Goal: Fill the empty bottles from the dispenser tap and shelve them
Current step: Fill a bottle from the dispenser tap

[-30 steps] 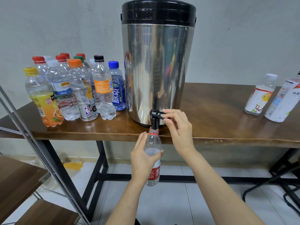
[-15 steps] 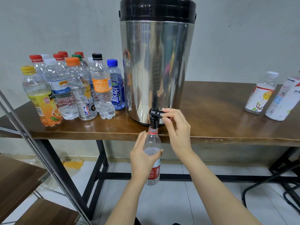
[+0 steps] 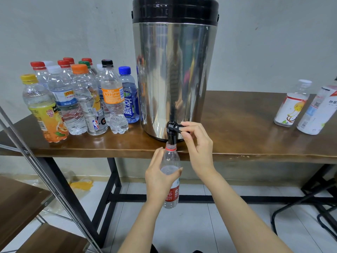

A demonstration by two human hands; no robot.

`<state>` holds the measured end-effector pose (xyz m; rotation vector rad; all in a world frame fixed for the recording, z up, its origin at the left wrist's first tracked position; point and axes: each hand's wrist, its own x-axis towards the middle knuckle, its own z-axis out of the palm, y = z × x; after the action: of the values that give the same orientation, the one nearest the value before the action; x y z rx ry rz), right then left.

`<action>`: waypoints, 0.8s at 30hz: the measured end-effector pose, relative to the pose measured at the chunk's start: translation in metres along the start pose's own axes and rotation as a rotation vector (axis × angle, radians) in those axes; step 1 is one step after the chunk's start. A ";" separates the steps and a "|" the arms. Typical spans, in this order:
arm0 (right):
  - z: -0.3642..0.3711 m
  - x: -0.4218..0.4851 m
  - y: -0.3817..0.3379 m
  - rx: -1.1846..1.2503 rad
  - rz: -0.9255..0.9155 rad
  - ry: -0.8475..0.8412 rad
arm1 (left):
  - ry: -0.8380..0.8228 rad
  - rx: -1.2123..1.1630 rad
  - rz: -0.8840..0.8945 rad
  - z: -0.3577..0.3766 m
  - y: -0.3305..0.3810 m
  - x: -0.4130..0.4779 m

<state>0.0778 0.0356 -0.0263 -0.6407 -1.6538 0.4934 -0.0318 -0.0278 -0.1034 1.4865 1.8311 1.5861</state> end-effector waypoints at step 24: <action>0.000 -0.001 -0.002 0.024 0.016 0.002 | -0.053 -0.006 0.018 0.000 -0.005 0.011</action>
<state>0.0771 0.0334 -0.0256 -0.6369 -1.6397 0.5228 -0.0386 -0.0179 -0.1040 1.5319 1.7874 1.5443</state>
